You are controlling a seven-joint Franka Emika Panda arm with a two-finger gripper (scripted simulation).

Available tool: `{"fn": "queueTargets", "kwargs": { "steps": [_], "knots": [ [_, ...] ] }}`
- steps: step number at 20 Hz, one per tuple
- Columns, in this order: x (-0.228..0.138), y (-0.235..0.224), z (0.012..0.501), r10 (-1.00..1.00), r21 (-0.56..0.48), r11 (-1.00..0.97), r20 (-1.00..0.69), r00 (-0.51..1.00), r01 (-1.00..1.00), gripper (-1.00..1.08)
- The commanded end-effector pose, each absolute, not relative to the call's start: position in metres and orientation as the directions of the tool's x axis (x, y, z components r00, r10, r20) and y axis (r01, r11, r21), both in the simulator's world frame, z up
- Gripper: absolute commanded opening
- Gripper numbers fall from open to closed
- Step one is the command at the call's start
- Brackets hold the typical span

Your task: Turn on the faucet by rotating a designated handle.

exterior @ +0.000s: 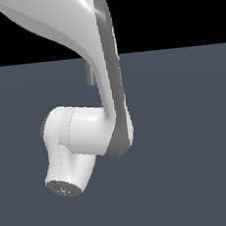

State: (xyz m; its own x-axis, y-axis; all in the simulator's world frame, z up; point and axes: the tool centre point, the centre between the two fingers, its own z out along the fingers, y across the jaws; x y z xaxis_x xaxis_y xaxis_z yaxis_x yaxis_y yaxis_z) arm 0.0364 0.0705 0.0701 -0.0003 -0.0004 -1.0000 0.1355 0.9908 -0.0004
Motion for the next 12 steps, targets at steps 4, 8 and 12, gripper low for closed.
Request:
{"fn": "queueTargets", "kwargs": {
  "steps": [4,8,12],
  "knots": [
    [0.037,0.075,0.082,-0.001,-0.001,0.991,-1.000,0.000,0.135,-1.00],
    [0.038,0.081,0.099,-0.001,-0.001,0.991,-1.000,0.000,0.135,-1.00],
    [0.039,0.086,0.111,-0.001,-0.001,0.991,-1.000,0.000,0.135,-1.00]
  ]
}}
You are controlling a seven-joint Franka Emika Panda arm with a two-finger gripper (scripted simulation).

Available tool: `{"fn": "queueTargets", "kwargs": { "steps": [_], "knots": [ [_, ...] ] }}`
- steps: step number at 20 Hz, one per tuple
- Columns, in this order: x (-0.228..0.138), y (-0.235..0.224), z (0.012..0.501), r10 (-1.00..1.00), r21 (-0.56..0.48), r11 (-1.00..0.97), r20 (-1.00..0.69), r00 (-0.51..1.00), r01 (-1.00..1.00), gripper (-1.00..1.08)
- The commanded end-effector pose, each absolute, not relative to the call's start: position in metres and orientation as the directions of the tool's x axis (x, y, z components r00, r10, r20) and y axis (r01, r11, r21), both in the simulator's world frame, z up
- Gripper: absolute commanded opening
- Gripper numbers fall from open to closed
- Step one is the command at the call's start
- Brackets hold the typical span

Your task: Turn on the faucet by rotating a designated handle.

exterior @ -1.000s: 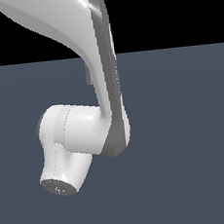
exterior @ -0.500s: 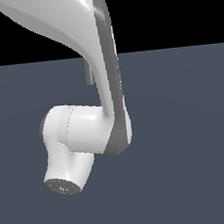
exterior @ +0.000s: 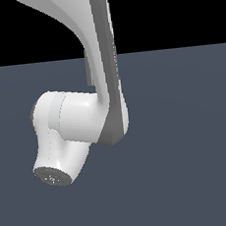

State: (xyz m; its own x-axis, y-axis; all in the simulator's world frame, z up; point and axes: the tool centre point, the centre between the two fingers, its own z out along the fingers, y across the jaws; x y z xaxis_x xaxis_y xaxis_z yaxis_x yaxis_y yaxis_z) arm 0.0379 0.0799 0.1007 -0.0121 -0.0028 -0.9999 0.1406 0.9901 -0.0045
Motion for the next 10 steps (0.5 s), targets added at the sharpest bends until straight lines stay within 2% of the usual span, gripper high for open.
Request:
{"fn": "queueTargets", "kwargs": {
  "steps": [1,10],
  "knots": [
    [0.038,0.080,0.101,-0.002,-0.004,0.990,-1.000,-0.012,0.141,-1.00],
    [0.037,0.070,0.138,-0.001,-0.002,0.991,-1.000,-0.004,0.137,-1.00]
  ]
}}
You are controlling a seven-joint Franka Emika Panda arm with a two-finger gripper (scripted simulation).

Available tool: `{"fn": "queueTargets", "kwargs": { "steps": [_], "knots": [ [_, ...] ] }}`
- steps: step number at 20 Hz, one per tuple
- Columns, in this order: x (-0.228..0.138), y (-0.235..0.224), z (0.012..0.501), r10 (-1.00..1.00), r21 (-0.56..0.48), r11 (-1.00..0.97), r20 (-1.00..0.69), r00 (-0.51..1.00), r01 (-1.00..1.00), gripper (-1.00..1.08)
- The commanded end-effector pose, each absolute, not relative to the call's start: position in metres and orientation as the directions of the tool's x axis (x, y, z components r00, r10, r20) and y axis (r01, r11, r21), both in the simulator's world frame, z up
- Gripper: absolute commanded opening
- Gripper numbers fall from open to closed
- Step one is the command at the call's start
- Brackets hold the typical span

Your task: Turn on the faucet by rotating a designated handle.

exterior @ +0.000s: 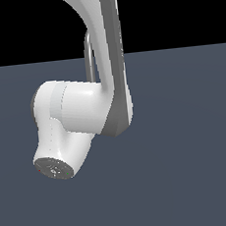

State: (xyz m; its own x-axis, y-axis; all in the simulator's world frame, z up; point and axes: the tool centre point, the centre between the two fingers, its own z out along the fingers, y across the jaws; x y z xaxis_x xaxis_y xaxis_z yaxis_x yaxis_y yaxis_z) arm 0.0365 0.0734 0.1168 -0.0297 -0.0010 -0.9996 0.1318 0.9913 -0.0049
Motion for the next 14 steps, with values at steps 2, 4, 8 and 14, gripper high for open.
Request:
{"fn": "queueTargets", "kwargs": {
  "steps": [2,4,8,14],
  "knots": [
    [0.037,0.068,0.146,-0.001,-0.001,0.991,-1.000,-0.002,0.136,-1.00],
    [0.037,0.067,0.150,-0.001,-0.001,0.991,-1.000,-0.001,0.135,-1.00],
    [0.034,0.055,0.135,-0.001,-0.005,0.991,-1.000,-0.030,0.137,-1.00],
    [0.032,0.035,0.155,-0.001,-0.002,0.991,-1.000,-0.011,0.136,-1.00]
  ]
}}
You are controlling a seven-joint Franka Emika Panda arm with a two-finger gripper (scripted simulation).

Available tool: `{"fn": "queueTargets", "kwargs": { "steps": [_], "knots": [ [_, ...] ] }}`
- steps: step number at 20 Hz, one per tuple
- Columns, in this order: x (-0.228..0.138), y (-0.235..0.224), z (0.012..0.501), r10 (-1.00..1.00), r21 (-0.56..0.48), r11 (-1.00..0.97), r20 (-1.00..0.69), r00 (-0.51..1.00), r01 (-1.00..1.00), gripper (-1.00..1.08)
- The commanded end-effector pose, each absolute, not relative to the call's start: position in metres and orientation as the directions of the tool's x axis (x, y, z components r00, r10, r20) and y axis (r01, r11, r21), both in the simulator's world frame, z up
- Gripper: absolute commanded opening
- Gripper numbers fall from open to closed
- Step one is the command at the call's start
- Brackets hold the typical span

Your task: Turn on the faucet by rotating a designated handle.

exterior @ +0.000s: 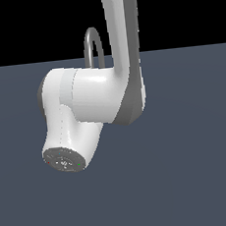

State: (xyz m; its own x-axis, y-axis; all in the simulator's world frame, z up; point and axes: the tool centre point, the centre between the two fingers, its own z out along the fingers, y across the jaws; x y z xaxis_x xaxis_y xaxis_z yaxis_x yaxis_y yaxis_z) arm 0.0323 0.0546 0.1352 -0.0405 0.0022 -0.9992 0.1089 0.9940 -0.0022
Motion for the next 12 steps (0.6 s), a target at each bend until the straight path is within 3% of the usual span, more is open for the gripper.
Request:
{"fn": "queueTargets", "kwargs": {
  "steps": [1,4,5,12],
  "knots": [
    [0.032,0.032,0.158,-0.001,-0.002,0.991,-1.000,-0.008,0.135,-1.00],
    [0.031,0.026,0.165,-0.001,-0.001,0.991,-1.000,-0.001,0.135,-1.00],
    [0.029,0.049,0.149,0.004,0.001,0.995,-1.000,-0.028,0.098,-1.00],
    [0.027,0.006,0.147,0.001,0.000,0.992,-1.000,-0.009,0.123,-1.00]
  ]
}}
